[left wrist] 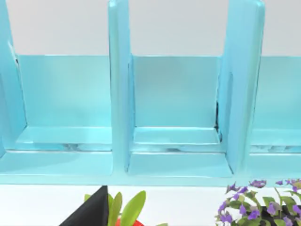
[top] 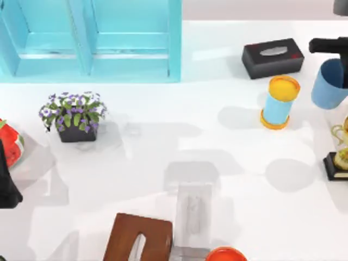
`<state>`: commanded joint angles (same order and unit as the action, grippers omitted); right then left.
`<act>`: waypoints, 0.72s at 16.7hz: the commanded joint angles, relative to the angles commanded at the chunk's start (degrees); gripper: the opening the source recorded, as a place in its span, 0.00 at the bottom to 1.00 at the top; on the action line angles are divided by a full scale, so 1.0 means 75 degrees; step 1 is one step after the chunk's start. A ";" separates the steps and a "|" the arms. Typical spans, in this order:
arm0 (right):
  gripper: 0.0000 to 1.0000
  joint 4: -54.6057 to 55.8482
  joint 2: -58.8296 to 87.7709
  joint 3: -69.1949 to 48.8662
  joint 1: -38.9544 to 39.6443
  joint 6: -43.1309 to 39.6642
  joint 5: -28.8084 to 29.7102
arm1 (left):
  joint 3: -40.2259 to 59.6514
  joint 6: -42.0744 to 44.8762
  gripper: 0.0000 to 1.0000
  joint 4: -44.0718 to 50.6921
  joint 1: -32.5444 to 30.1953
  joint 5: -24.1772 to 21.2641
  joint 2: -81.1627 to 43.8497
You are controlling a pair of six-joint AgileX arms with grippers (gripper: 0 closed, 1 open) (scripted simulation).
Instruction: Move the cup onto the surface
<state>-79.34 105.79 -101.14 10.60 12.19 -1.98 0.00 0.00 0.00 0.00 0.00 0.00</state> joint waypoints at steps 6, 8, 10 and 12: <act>0.00 -0.0582 0.2463 -0.2583 0.1771 0.1744 0.0021 | 0.0000 0.0000 1.00 0.0000 0.0000 0.0000 0.0000; 0.00 -0.0728 0.3017 -0.3158 0.2117 0.2075 0.0039 | 0.0000 0.0000 1.00 0.0000 0.0000 0.0000 0.0000; 0.00 -0.0806 0.3318 -0.3468 0.2298 0.2247 0.0053 | 0.0000 0.0000 1.00 0.0000 0.0000 0.0000 0.0000; 0.00 -0.0817 0.3361 -0.3513 0.2323 0.2271 0.0055 | 0.0000 0.0000 1.00 0.0000 0.0000 0.0000 0.0000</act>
<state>-85.47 130.99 -127.48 28.03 29.23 -1.57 0.00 0.00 0.00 0.00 0.00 0.00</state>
